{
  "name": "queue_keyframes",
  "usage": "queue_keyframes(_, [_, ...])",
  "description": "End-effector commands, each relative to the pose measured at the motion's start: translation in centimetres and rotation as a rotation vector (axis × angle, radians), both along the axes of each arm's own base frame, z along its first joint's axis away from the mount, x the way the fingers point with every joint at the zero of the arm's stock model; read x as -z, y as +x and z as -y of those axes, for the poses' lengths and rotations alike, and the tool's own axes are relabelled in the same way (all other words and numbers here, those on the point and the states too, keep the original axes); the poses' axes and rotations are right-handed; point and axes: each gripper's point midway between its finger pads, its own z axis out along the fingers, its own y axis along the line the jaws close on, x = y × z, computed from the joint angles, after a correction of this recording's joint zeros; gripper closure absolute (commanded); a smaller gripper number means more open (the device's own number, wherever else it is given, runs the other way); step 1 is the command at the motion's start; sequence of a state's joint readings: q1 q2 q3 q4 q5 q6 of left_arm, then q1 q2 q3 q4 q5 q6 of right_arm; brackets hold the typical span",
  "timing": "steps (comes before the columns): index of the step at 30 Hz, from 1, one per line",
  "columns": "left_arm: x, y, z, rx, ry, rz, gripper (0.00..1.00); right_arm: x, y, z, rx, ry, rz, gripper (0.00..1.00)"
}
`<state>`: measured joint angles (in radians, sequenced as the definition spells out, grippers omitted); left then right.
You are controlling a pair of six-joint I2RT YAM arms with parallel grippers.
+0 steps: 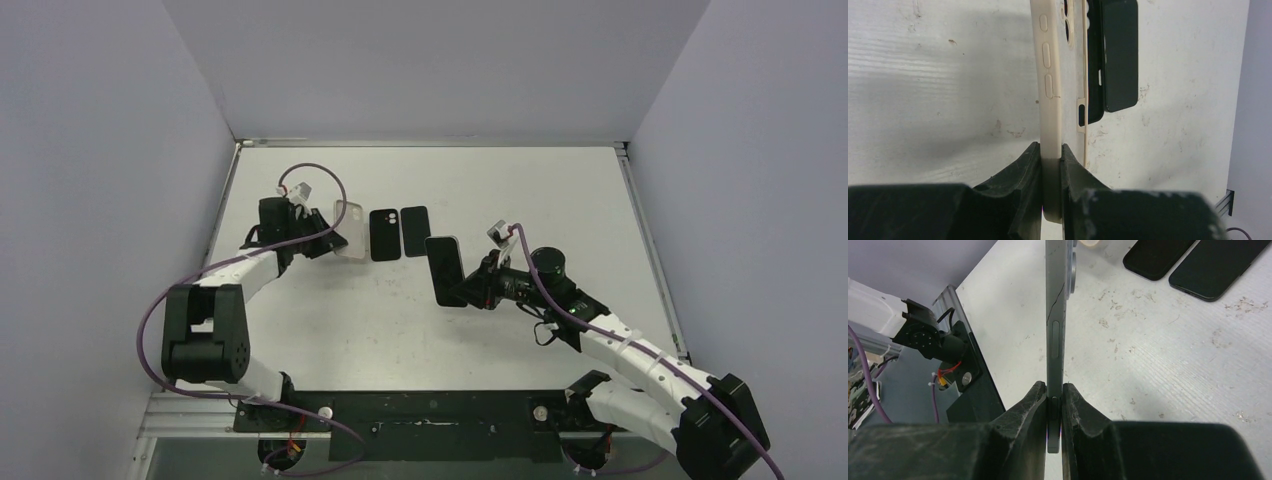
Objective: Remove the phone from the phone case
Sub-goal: Place the phone case at the center of the board.
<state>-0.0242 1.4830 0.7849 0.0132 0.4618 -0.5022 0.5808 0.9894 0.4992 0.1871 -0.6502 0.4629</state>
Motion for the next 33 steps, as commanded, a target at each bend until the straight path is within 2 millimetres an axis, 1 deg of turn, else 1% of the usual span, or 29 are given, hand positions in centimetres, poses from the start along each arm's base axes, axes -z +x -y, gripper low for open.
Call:
queue_keyframes(1, [0.1, 1.7, 0.3, 0.046, 0.008, 0.004, 1.00, -3.1, 1.1, 0.2, 0.011, 0.041, 0.135, 1.00])
queue_keyframes(2, [0.9, 1.5, 0.1, 0.041, 0.016, -0.034, 1.00, -3.1, 1.1, 0.2, 0.010, 0.039, 0.136, 1.00])
queue_keyframes(5, [2.1, 2.2, -0.2, 0.031, 0.022, -0.071, 1.00, -3.0, 1.3, 0.4, 0.009, 0.037, 0.134, 1.00])
queue_keyframes(10, [3.2, 3.7, -0.2, 0.021, 0.023, -0.082, 1.00, -3.0, 1.5, 0.4, 0.007, 0.046, 0.135, 1.00])
queue_keyframes(14, [4.2, 4.0, 0.1, 0.037, 0.008, -0.108, 1.00, -2.8, 1.7, 0.4, 0.003, 0.046, 0.127, 1.00])
queue_keyframes(15, [4.2, 4.4, 0.2, 0.042, 0.005, -0.087, 1.00, -2.8, 1.8, 0.4, 0.004, 0.046, 0.125, 1.00])
queue_keyframes(21, [5.6, 3.8, 1.2, 0.082, -0.021, -0.110, 0.99, -2.6, 1.9, 0.4, 0.009, 0.059, 0.120, 1.00])
queue_keyframes(25, [5.8, 3.8, 1.4, 0.089, -0.031, -0.109, 0.97, -2.7, 1.8, 0.2, 0.000, 0.070, 0.113, 1.00])
queue_keyframes(27, [5.8, 3.8, 1.5, 0.086, -0.038, -0.110, 0.94, -2.7, 1.8, 0.2, -0.001, 0.072, 0.113, 1.00])
queue_keyframes(29, [5.8, 3.7, 1.4, 0.080, -0.032, -0.112, 0.85, -2.8, 1.9, 0.2, 0.001, 0.070, 0.116, 1.00])
queue_keyframes(33, [5.5, 3.7, 1.1, 0.062, -0.018, -0.104, 0.73, -2.8, 2.0, 0.3, 0.008, 0.067, 0.114, 1.00])
